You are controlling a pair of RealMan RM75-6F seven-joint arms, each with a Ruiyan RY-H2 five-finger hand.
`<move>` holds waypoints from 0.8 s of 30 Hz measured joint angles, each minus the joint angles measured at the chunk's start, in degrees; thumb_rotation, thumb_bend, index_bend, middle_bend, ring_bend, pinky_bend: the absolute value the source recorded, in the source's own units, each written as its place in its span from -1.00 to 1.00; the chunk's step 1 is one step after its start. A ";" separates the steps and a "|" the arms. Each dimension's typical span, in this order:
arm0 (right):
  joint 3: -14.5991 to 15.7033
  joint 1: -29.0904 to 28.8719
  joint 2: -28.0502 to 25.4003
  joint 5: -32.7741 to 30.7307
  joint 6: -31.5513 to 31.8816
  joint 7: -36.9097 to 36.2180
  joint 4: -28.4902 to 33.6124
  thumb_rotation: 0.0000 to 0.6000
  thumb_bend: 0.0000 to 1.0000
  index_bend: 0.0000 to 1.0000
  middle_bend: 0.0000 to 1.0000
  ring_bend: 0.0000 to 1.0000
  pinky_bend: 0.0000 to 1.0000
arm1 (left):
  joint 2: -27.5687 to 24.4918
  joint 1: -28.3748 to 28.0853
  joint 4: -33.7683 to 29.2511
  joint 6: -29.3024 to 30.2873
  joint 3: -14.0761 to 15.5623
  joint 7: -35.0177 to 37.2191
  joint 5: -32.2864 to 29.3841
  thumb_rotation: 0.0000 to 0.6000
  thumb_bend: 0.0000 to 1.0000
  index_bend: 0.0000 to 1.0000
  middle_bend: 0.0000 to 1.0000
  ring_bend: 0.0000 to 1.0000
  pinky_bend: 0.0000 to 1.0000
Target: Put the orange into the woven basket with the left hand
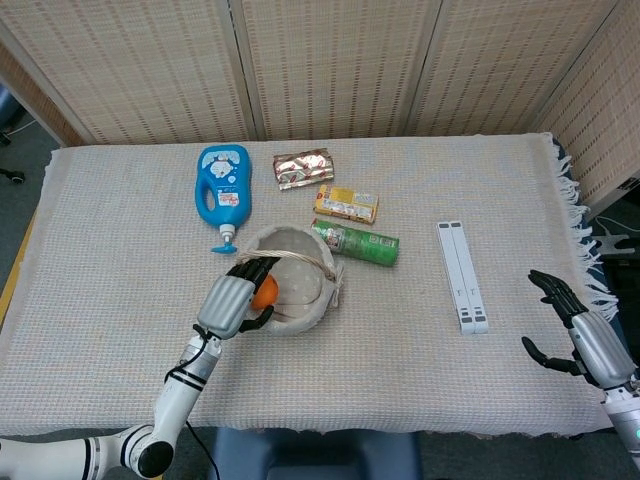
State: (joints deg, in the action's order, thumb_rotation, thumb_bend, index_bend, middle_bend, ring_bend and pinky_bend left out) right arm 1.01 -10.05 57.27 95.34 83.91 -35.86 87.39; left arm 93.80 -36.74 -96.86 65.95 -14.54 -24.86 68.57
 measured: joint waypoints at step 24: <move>0.64 -0.64 0.57 0.66 -1.55 2.87 0.46 1.00 -0.47 -0.95 -0.96 -1.00 -0.51 | -21.77 12.55 -4.61 8.06 13.20 -2.97 3.63 1.00 -0.32 -0.92 -0.86 -0.79 -0.51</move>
State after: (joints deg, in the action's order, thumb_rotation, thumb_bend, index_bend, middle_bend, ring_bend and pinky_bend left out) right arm 1.65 -10.70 57.84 96.00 82.36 -32.99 87.85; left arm 72.02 -24.20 -101.47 74.02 -1.33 -27.83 72.20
